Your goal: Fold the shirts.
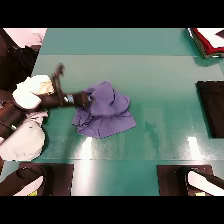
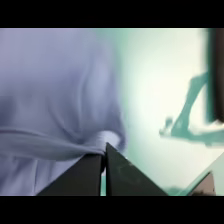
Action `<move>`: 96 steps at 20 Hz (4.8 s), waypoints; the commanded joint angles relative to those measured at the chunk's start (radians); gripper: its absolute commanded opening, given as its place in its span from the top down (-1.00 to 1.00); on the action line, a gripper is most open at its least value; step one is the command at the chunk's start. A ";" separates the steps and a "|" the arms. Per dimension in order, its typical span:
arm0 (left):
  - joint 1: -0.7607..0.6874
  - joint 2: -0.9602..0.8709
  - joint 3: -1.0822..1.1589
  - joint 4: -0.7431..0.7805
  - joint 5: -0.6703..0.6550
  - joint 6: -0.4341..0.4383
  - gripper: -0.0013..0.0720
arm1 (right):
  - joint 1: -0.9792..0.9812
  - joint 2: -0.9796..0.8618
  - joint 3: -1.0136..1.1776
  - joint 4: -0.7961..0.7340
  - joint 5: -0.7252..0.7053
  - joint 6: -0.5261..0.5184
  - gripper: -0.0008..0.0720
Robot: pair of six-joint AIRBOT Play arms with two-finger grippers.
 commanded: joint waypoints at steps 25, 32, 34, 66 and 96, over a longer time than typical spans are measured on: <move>0.143 -0.003 0.606 0.341 -0.488 0.011 0.90 | 0.638 -0.592 -0.376 -0.059 -0.183 -0.071 -0.30; 0.143 -0.002 0.736 0.343 -0.372 0.011 0.90 | 0.555 -0.475 -0.198 -0.123 -0.171 -0.029 0.93; 0.143 -0.002 0.857 0.342 -0.321 0.011 0.90 | 0.476 -0.377 -0.077 -0.197 -0.173 0.002 0.93; 0.143 -0.172 0.454 0.441 -0.204 -0.137 0.90 | 0.251 -0.290 0.091 -0.369 -0.182 0.095 0.94; 0.502 -0.115 -0.162 0.364 -0.503 0.091 -0.54 | 0.107 -0.048 -0.544 -0.356 -0.024 0.026 0.48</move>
